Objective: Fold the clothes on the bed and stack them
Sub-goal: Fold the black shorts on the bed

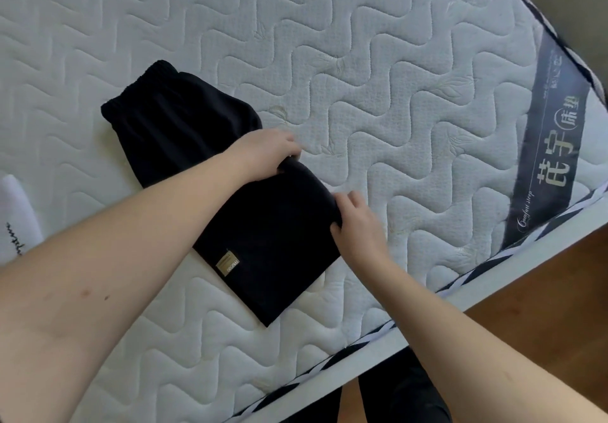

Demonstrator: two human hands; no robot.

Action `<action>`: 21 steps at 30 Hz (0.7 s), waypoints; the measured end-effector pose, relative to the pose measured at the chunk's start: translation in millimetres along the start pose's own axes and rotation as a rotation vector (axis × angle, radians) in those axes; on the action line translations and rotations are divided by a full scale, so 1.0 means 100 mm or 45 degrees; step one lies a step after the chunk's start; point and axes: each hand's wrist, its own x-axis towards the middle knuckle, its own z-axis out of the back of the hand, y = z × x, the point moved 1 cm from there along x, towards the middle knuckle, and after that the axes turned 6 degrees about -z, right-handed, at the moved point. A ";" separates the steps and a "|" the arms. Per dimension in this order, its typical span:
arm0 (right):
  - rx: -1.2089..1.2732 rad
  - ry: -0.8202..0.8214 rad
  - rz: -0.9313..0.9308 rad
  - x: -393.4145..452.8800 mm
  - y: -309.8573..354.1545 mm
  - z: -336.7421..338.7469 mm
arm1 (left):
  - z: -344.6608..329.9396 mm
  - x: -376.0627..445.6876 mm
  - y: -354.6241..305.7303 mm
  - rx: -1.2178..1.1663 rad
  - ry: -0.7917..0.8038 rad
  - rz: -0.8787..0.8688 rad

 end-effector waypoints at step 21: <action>-0.991 0.349 0.369 -0.87 0.30 -0.87 | -0.93 -1.40 0.00 -0.612 -0.702 0.828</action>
